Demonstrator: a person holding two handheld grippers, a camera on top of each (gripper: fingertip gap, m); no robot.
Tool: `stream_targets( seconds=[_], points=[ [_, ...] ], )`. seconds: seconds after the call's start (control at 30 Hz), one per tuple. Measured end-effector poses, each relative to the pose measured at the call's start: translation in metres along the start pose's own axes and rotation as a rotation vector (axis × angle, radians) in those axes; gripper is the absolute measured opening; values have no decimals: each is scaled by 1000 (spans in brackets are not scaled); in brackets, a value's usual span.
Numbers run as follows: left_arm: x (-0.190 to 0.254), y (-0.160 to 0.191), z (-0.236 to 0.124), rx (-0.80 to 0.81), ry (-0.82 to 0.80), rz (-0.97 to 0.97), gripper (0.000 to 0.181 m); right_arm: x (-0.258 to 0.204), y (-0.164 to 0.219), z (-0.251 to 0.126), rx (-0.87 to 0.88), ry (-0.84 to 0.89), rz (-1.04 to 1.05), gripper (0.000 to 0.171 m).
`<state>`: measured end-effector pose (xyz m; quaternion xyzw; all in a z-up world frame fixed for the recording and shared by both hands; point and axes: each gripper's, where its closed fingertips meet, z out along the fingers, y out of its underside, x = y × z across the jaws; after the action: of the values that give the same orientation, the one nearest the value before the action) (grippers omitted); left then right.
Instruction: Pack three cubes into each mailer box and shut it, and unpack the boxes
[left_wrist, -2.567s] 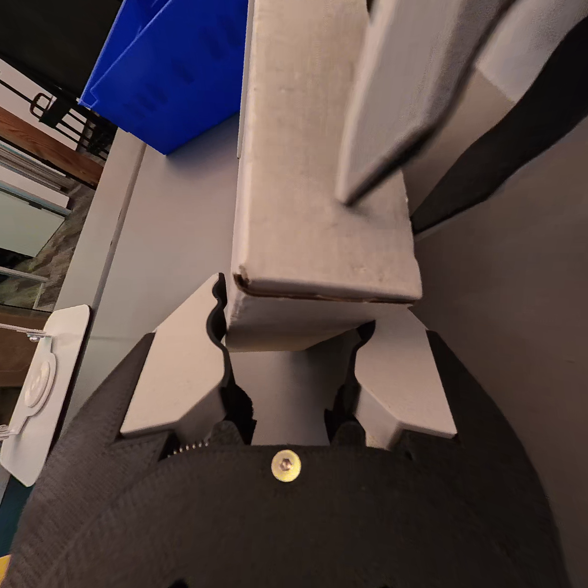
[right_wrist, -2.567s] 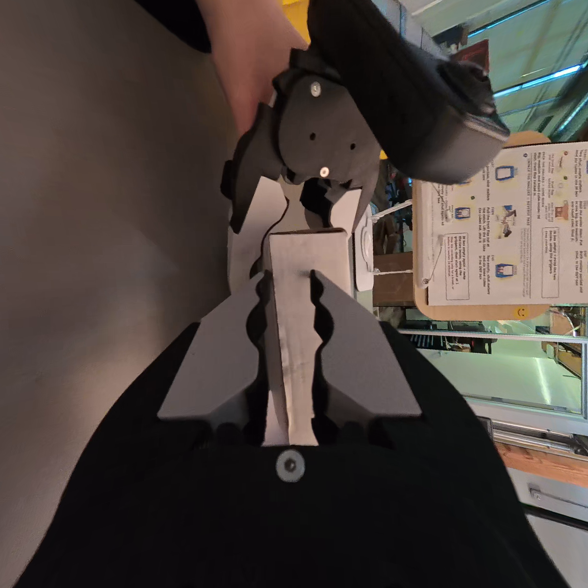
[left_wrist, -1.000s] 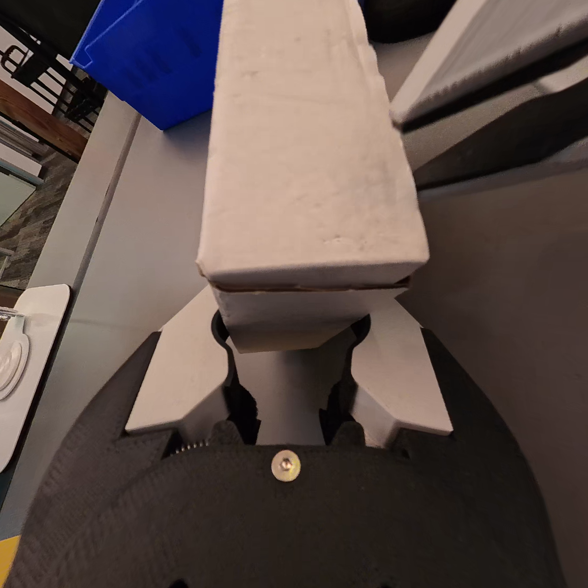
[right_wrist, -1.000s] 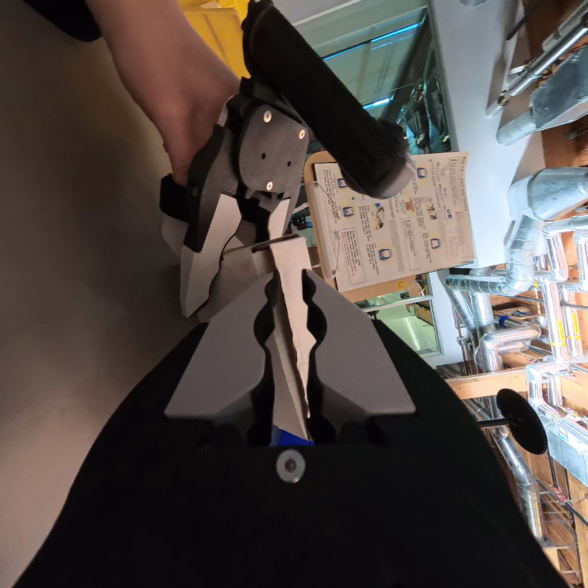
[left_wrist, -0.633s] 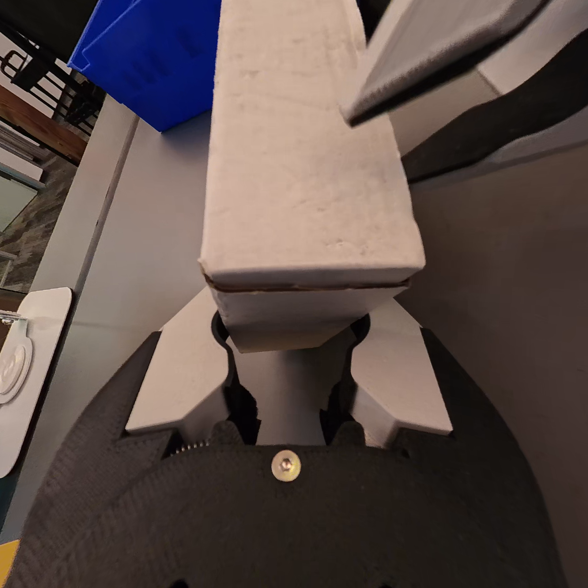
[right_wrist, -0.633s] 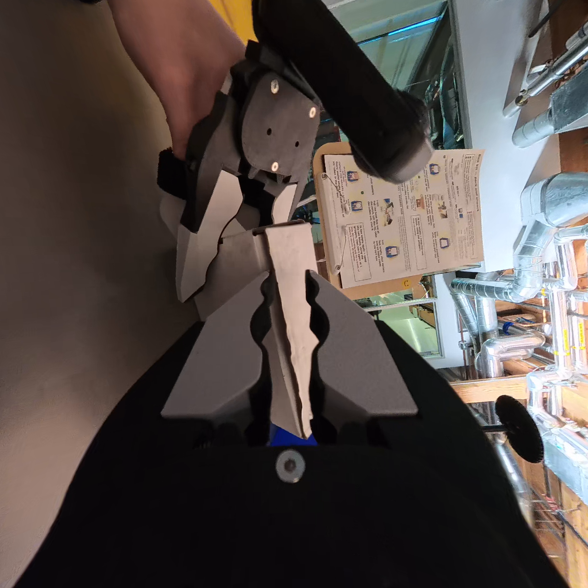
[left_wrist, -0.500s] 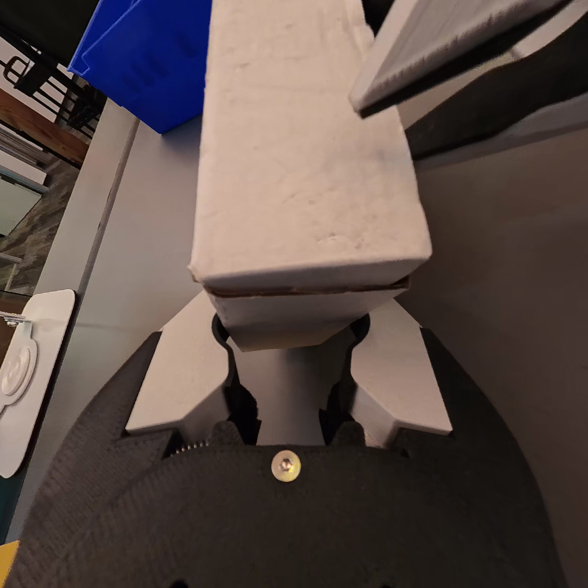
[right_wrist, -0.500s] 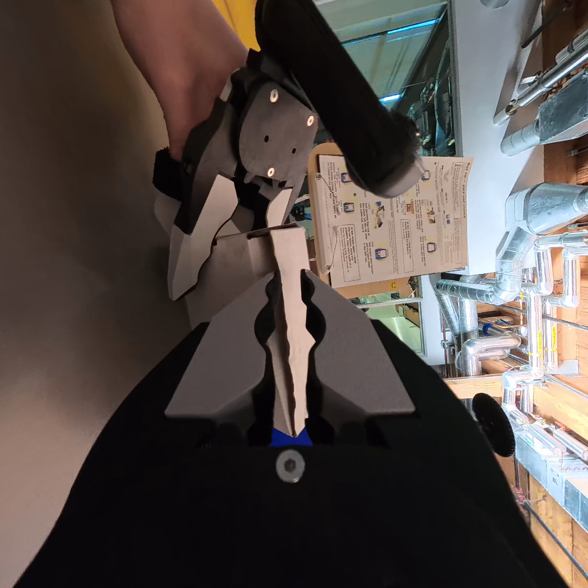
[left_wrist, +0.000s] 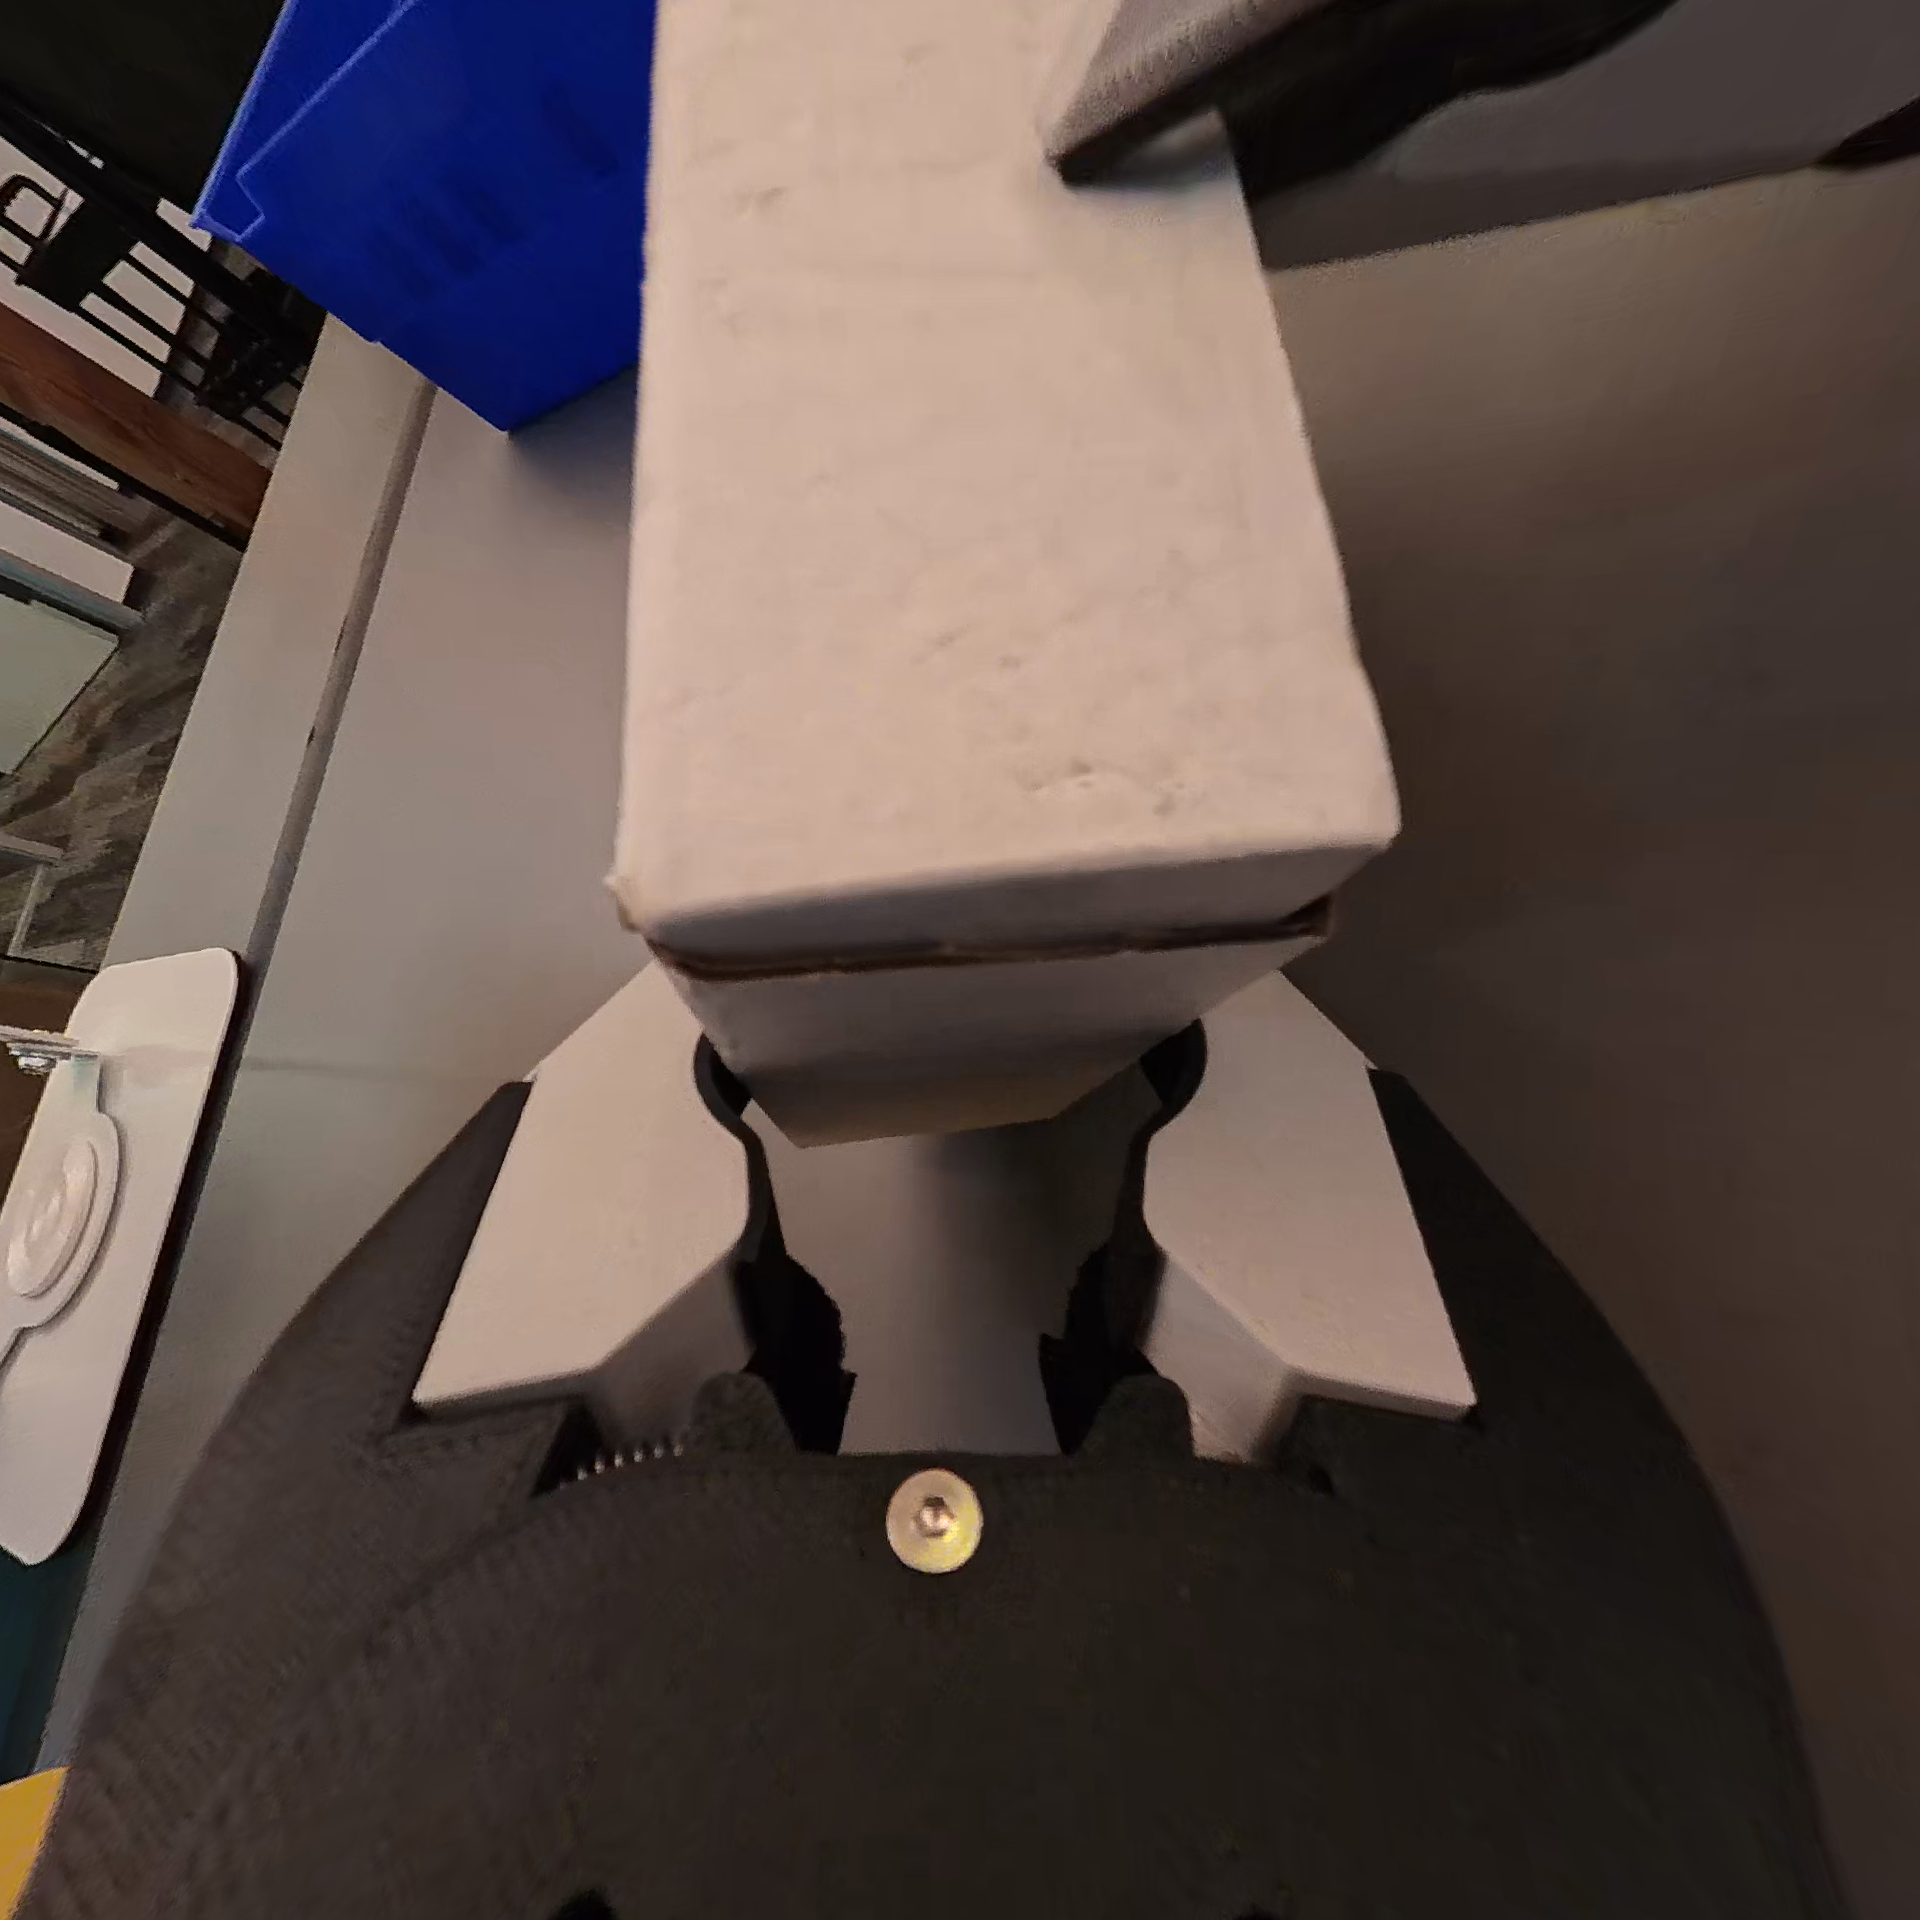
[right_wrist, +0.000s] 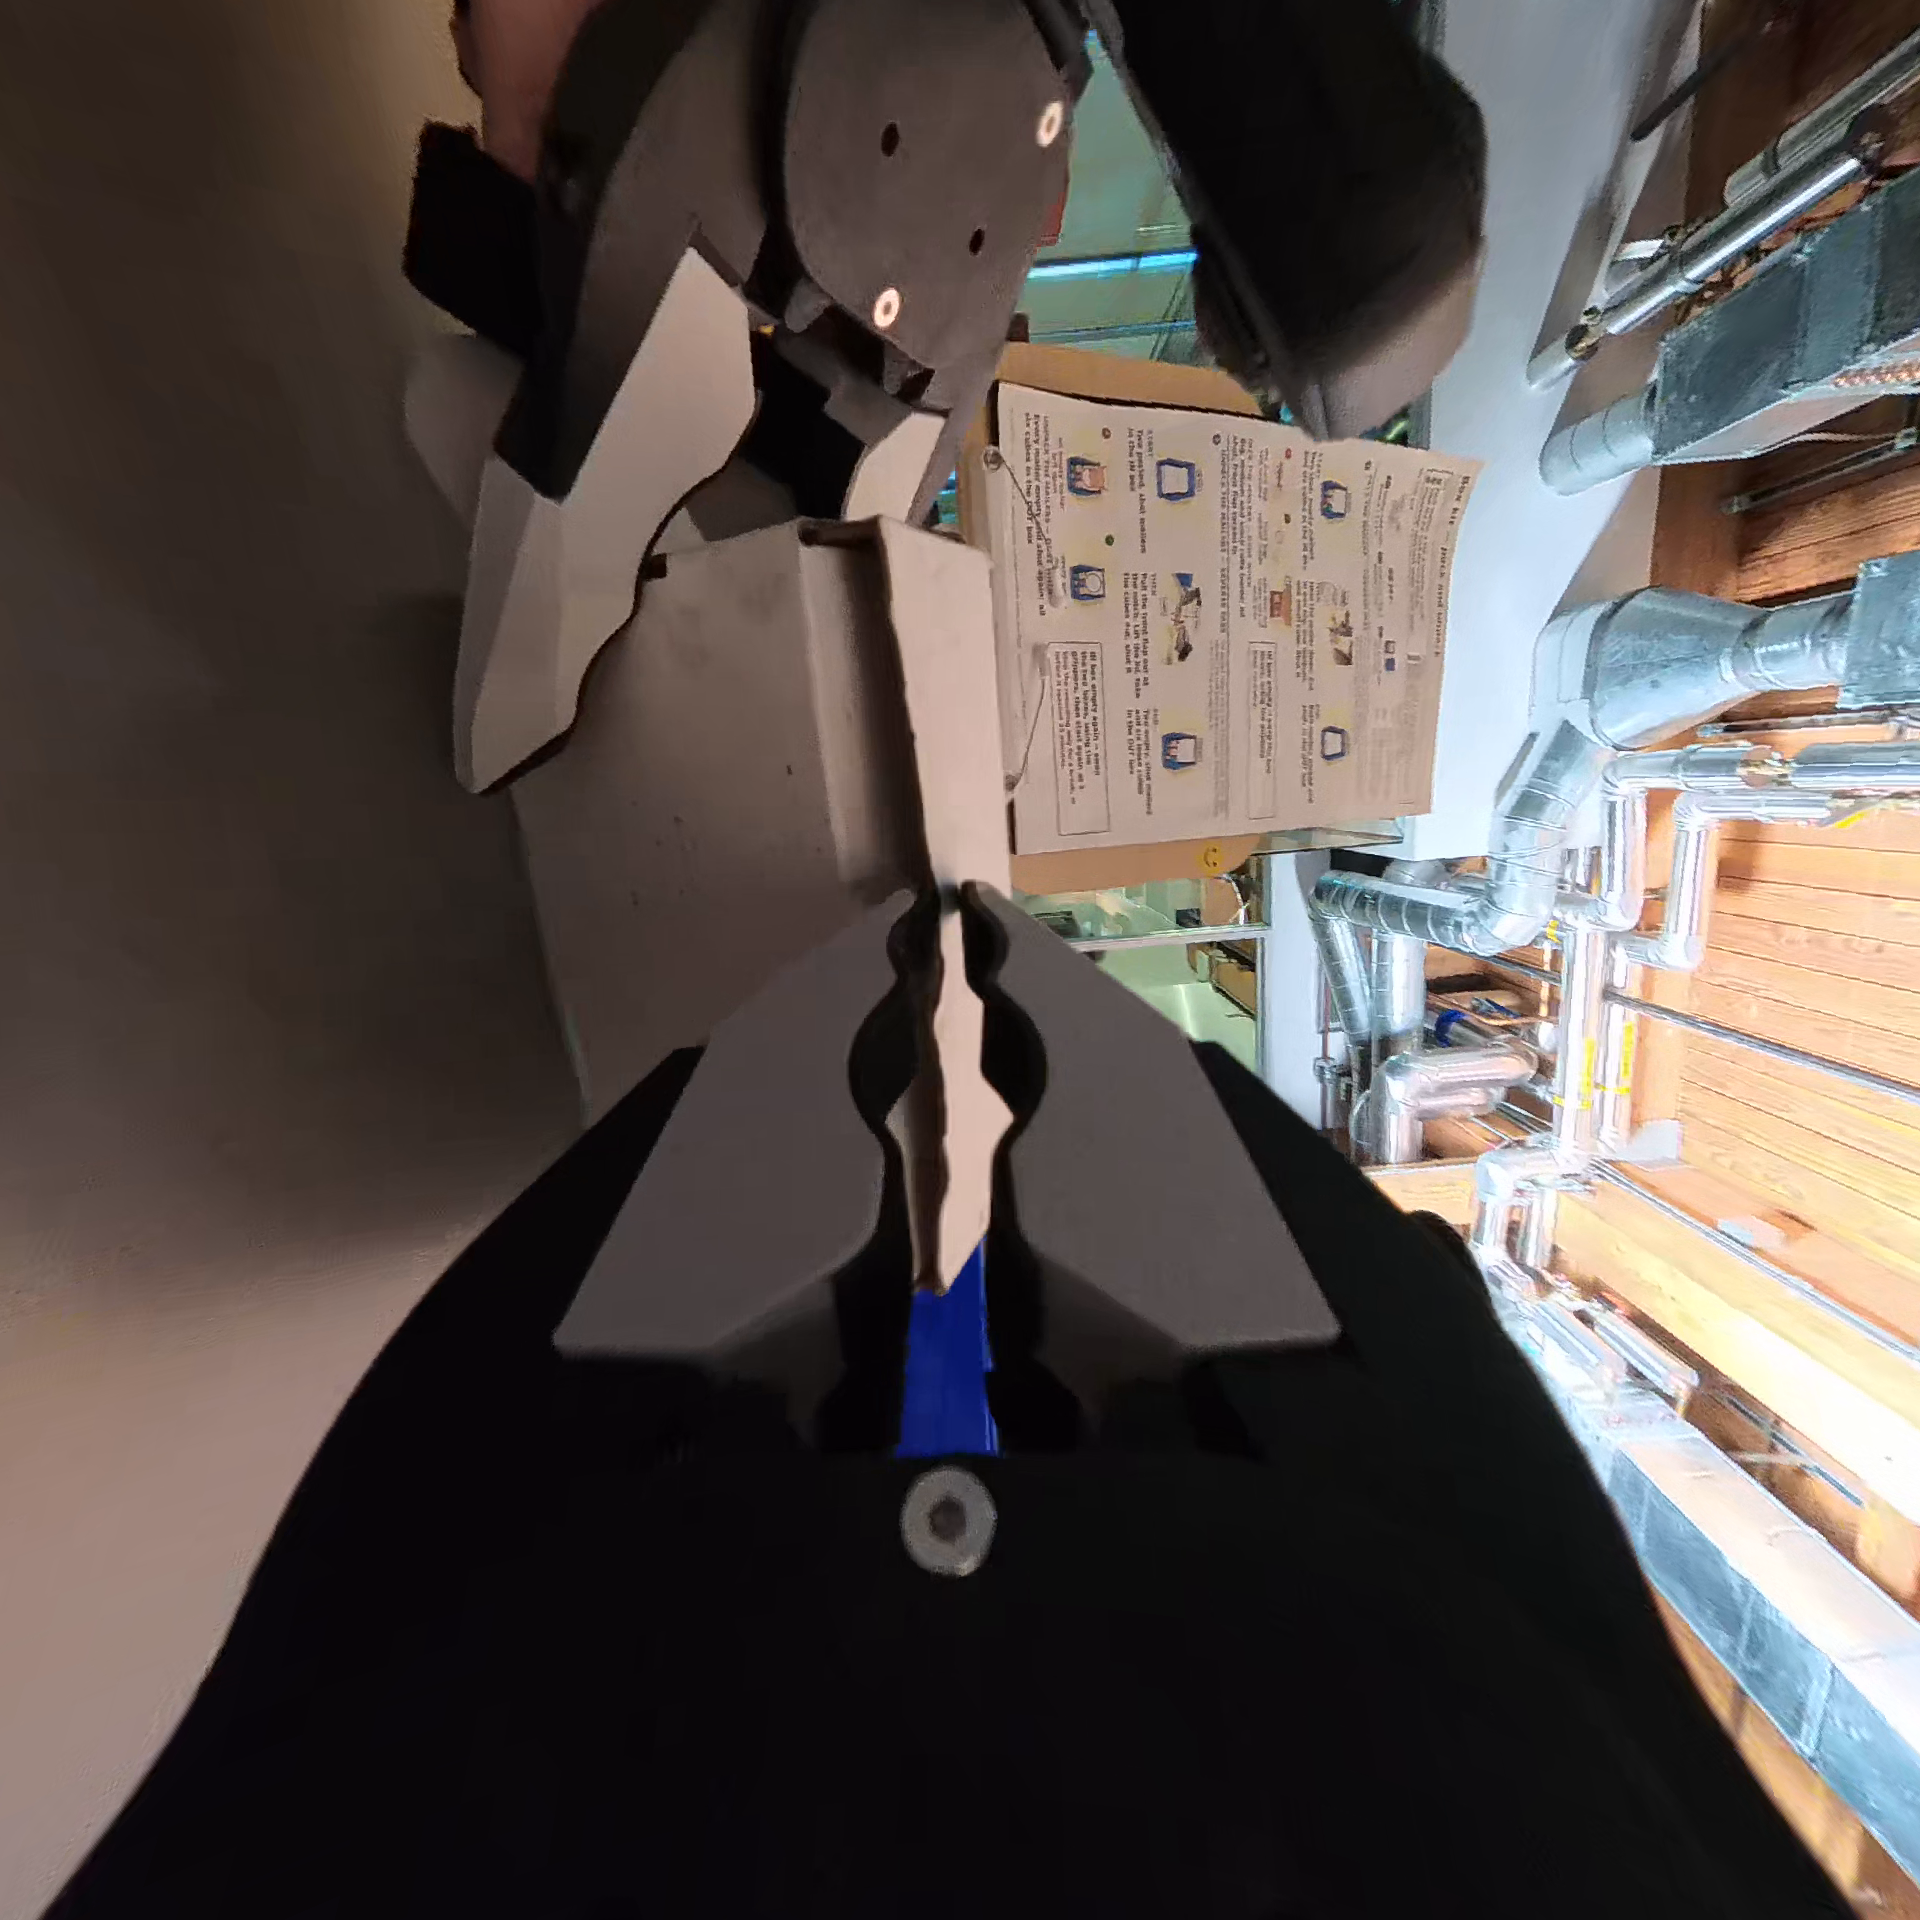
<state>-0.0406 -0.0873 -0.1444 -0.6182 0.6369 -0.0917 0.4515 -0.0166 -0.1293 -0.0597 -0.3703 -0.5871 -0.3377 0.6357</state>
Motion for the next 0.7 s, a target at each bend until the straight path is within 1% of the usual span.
stream_targets(
  seconds=[0.07,0.13,0.2,0.27,0.37,0.5,0.6,0.63,0.7],
  points=[
    [0,1,-1,-3,-6,7,74,14,-3,-1,4,53,23,1],
    [1,0,0,-7,-22,48,74,35,-1,-3,-3,110,81,5],
    [1,-1,0,-9,-33,52,74,39,1,-1,-7,68,134,6],
    [1,-1,0,2,-21,38,74,38,1,-2,3,58,80,7],
    [3,-2,-1,4,-35,84,74,39,-1,-2,5,29,22,10],
    [3,-2,-2,4,-76,192,74,38,-6,-6,-8,-133,40,12],
    [3,-3,-4,13,-97,253,74,32,-6,-12,-32,-293,77,14],
    [3,-4,-4,16,-103,270,74,29,-5,-14,-47,-344,96,17],
    [4,-5,-5,21,-117,296,74,34,-4,-14,-64,-355,110,27]
  ],
)
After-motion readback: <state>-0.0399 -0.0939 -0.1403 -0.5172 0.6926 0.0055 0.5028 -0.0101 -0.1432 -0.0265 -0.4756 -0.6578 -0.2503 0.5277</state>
